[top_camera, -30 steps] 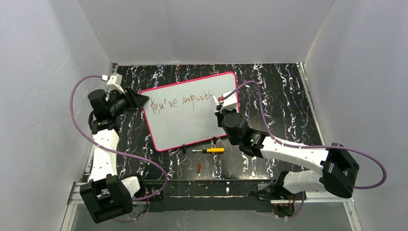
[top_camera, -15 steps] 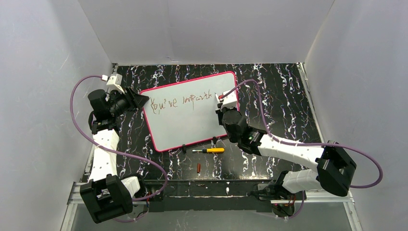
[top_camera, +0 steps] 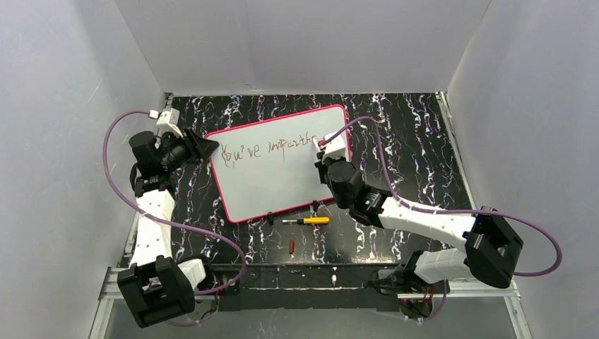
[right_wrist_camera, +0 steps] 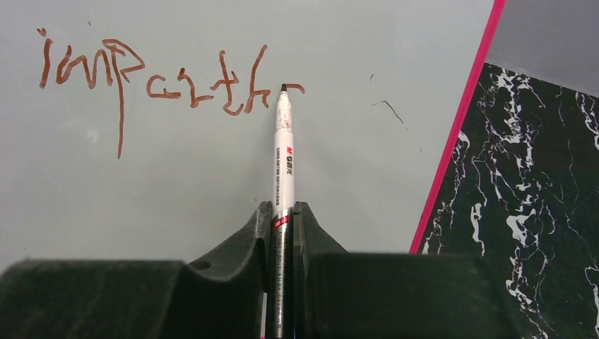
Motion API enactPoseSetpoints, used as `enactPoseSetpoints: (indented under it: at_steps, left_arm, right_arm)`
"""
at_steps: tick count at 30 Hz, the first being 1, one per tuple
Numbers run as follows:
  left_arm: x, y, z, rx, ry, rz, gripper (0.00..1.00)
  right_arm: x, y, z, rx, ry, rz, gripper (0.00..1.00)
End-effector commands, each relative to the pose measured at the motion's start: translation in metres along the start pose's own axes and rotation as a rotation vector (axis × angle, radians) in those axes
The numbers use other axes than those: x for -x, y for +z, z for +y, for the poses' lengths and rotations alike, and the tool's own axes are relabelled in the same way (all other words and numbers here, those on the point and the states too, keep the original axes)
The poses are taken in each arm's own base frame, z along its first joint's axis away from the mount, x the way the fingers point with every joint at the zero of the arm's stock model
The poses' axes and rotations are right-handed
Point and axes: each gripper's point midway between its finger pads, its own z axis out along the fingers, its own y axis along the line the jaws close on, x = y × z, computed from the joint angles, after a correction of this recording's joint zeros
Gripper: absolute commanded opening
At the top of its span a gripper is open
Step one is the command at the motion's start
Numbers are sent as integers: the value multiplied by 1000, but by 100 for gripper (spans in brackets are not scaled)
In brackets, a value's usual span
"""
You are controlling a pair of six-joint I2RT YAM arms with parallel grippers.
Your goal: Write a sentence on the whiteboard
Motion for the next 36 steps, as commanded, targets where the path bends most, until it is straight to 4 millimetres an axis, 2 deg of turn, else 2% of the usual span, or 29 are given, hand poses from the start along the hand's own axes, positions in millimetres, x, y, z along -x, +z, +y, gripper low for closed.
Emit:
enactPoseSetpoints:
  at_steps: [1,6,10,16,20,25,30,36]
  left_arm:
    - [5,-4,-16,-55,34,-13,36]
    - [5,-4,-16,-55,34,-13,36]
    - [5,-5,-16,-56,35,-14,36]
    - [5,-5,-16,-55,35,-14,36]
    - [5,-5,-16,-55,35,-14,36]
    - [5,-5,-16,-55,34,-14,36]
    - [4,-4,-16,-54,34,-14,36]
    - [5,-5,-16,-55,34,-14,36]
  right_arm:
    - [1,-6,-3,4,29,-8,1]
    - [-12,-12,-4,3,46,21,1]
    - [-15,-12,-7,-15,45,25,1]
    - [6,-7,-14,-74,36,-17,1]
    - [20,-2,-12,-77,37,-55,1]
    - [27,2,-9,-73,31,-73,1]
    - [24,2,-10,-78,28,-65,1]
    - [6,-4,-14,-79,37,-23,1]
